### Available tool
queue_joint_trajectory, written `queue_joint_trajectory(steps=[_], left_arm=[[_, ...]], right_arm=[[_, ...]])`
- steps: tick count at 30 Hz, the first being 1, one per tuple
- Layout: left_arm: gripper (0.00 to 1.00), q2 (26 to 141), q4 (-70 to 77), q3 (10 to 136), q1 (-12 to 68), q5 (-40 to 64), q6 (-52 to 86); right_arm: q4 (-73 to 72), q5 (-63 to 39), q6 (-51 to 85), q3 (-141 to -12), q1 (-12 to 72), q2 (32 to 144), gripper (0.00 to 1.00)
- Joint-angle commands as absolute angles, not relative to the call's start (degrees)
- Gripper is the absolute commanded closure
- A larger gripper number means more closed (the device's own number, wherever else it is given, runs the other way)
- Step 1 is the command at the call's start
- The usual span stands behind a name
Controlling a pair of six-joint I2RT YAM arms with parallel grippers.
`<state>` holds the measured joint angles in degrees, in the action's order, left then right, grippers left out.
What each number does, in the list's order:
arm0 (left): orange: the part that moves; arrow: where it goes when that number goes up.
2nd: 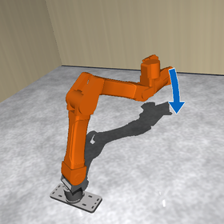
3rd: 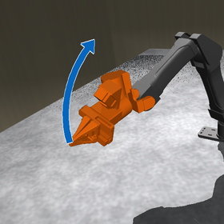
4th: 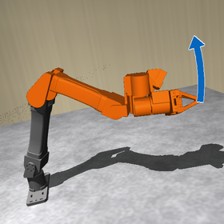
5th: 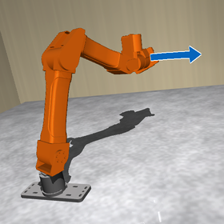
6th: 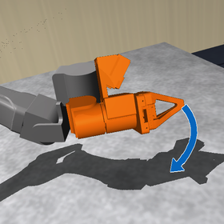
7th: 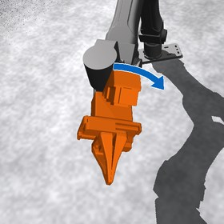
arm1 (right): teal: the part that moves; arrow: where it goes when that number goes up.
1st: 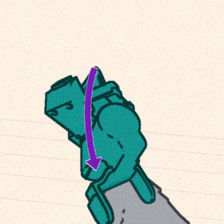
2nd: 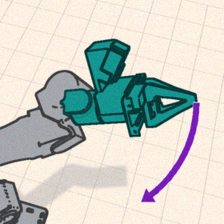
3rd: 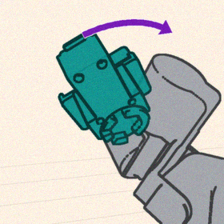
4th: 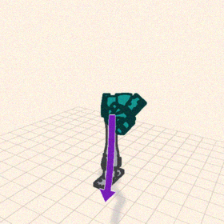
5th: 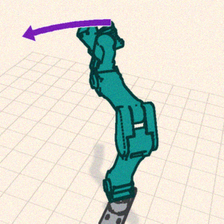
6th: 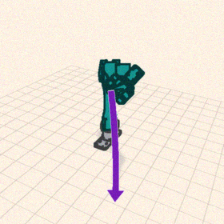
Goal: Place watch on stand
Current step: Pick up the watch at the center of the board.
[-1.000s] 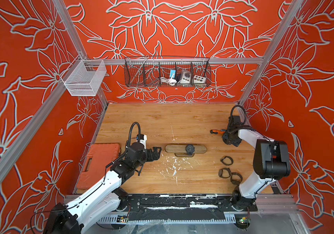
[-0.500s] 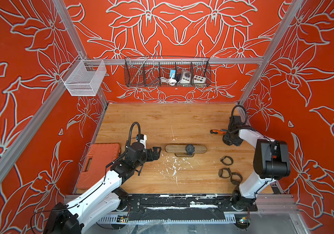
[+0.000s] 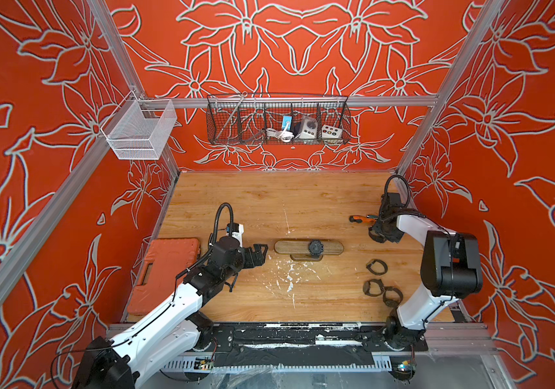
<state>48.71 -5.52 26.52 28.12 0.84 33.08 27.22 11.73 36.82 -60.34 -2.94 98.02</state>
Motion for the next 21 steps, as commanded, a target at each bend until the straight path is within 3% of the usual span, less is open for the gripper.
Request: queue_joint_trajectory(steps=[1,7,12,16,21], left_arm=[[0.05,47.40,-6.33,26.89,27.93,-0.09,33.55],[0.07,48.08,-5.46,27.35,27.91,2.99,34.60],[0.10,50.30,-8.10,31.57,28.03,4.92,34.59],[0.11,51.12,-8.65,35.31,29.19,8.79,36.51],[0.13,54.80,-10.50,41.69,36.14,7.30,36.17]], right_arm=[[27.81,12.25,37.25,-60.14,-3.16,98.51,0.78],[26.81,16.44,36.18,-58.06,-2.56,92.79,0.85],[25.49,16.18,33.98,-56.94,-0.59,86.22,0.86],[26.83,16.09,30.44,-57.39,4.27,79.03,0.84],[28.97,14.25,26.39,-57.81,12.27,70.03,0.84]])
